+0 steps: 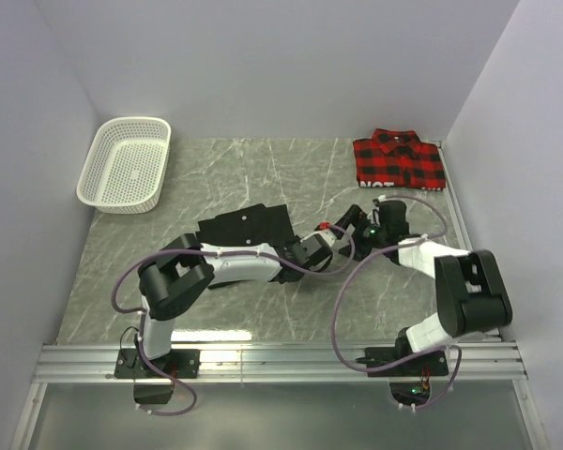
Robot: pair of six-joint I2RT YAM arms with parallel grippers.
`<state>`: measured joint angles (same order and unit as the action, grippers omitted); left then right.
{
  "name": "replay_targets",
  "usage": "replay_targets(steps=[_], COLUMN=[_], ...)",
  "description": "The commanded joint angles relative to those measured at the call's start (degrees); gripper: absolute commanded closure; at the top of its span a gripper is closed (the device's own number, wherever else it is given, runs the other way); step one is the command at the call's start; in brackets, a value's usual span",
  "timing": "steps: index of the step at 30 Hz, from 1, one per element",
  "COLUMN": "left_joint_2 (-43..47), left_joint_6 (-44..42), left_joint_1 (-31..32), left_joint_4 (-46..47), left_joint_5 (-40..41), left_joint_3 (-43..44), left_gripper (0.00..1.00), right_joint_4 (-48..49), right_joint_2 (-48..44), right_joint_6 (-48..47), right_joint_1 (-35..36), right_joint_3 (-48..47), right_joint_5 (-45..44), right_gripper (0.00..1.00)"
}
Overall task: Fold and stack the long sleeve shirts
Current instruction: Fold the shirt
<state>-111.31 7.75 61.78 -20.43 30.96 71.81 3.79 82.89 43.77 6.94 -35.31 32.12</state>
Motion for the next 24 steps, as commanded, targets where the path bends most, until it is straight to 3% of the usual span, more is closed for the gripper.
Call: replay_targets(steps=[1,15,24], left_joint_2=[5.5,14.9,16.8], left_joint_6=[3.4,10.2,13.6], left_joint_1=[-1.0,-4.1,-4.4], left_joint_4=[2.1,5.8,8.4], left_joint_5=[-2.7,-6.5,-9.6], left_joint_3=[-1.3,-8.0,-11.1], left_gripper=[0.99,1.0,0.98], right_joint_4=[12.9,25.1,25.8], right_joint_2=[5.0,25.6,35.3], right_joint_6=[6.2,18.9,19.1], right_joint_1=[4.2,18.7,21.4], right_joint_3=[-0.9,-10.9,-21.1], right_joint_5=[5.8,6.1,11.3], right_gripper=[0.05,0.03,0.22])
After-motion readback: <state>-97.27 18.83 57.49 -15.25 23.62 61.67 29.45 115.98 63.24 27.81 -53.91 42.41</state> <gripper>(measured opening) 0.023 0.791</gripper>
